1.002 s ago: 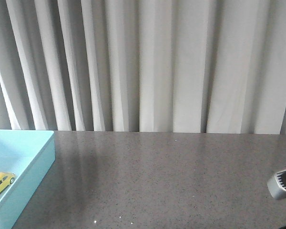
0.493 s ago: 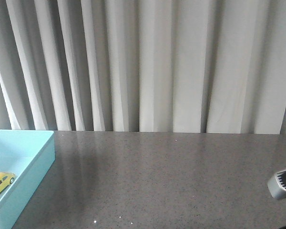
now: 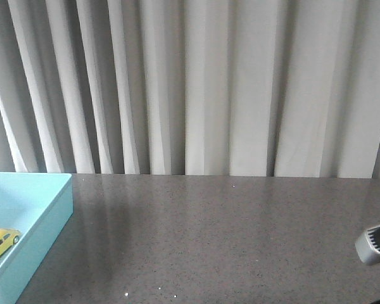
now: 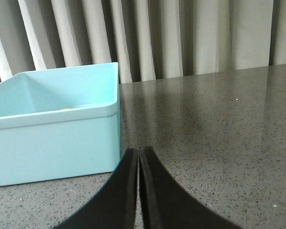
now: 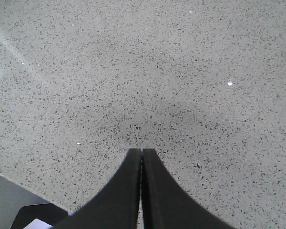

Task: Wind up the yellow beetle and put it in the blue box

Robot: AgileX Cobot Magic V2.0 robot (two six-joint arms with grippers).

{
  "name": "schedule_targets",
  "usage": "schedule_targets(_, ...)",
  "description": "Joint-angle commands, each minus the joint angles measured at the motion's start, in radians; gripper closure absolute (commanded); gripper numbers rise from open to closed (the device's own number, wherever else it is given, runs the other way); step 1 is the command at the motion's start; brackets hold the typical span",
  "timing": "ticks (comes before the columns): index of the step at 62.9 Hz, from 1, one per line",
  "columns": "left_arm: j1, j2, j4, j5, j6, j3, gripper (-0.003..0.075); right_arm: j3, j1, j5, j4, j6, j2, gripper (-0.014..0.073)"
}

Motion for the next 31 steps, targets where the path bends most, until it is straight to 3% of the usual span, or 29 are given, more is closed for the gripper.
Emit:
schedule_targets(1, -0.007, -0.016, 0.000, -0.082, -0.009, -0.008, 0.0726, -0.027, 0.000, -0.052, -0.002, -0.009, -0.012, 0.0601)
schedule_targets(7, -0.007, -0.016, 0.000, -0.082, -0.009, -0.008, 0.0726, -0.027, 0.000, -0.057, -0.011, -0.011, -0.012, 0.0601)
schedule_targets(13, -0.007, -0.016, 0.000, -0.081, -0.009, -0.008, 0.0726, 0.024, -0.026, -0.131, -0.113, -0.013, -0.063, 0.0601)
schedule_targets(31, -0.006, -0.016, 0.000, -0.080, -0.009, -0.008, 0.0726, 0.448, -0.260, -0.644, -0.097, -0.008, -0.433, 0.0601)
